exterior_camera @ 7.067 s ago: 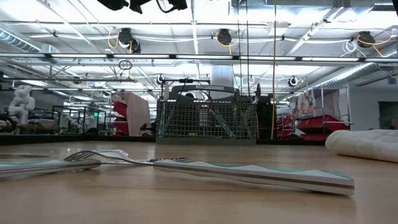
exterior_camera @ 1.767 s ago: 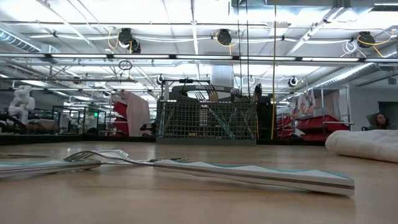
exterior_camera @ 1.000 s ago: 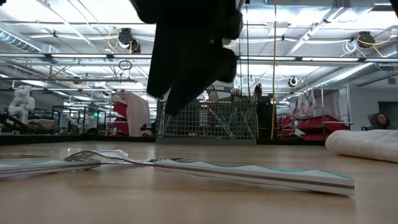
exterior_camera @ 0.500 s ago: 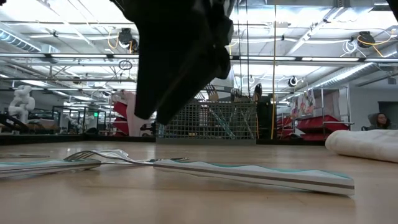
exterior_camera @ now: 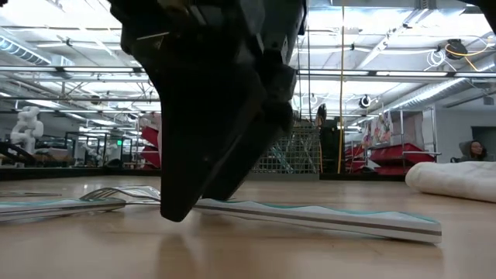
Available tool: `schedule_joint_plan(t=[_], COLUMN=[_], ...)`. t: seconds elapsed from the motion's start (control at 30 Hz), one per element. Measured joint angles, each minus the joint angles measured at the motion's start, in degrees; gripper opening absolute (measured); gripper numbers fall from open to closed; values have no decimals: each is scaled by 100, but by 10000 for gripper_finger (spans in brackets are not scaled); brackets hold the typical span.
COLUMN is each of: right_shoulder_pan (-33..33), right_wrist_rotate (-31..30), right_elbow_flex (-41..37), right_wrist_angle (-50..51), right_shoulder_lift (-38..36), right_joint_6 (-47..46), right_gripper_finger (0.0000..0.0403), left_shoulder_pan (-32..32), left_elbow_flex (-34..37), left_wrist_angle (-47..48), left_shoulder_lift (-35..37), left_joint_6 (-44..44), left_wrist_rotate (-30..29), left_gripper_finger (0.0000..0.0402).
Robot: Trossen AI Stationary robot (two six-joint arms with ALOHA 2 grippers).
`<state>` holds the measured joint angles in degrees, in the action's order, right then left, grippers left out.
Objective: Sort silverware
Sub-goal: Put the fork into the silverware rack
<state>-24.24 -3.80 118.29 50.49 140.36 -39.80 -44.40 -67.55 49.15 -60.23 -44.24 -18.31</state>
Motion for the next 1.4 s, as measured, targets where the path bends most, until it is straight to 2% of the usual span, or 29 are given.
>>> schedule_joint_plan(t=[0.1,0.2,0.3,0.43,0.5,0.63,0.83,1.13,1.2,1.3,1.4], right_shoulder_pan=[13,88,145,216,210,187,152,177,175,233,415], right_wrist_rotate=[-194,-249,-262,-73,-77,-84,-401,-1572,-2155,-3382,-4028], right_elbow_flex=[27,33,28,25,23,0,-38,-23,-33,-23,-6], right_wrist_angle=[170,300,336,305,277,238,188,161,248,606,1277], right_shoulder_lift=[72,152,249,307,307,240,-61,-868,-1040,-1435,-1822], right_joint_6=[-253,-444,-509,-638,-627,-758,-817,-923,-991,-1144,-1399], right_gripper_finger=[206,181,134,44,14,6,2,0,0,0,0], left_shoulder_pan=[0,0,0,0,0,0,1,0,0,0,0], left_elbow_flex=[0,0,0,0,0,0,0,0,0,0,0], left_wrist_angle=[0,42,111,101,100,102,106,154,148,142,136], left_shoulder_lift=[-1,-2,-2,-1,-2,-1,-2,-2,-2,3,12], left_joint_6=[18,18,20,73,114,162,277,324,412,507,676], left_wrist_rotate=[-34,-70,-72,-114,-130,-149,-177,-431,-543,-723,-837], left_gripper_finger=[169,169,169,169,169,169,169,169,169,169,169])
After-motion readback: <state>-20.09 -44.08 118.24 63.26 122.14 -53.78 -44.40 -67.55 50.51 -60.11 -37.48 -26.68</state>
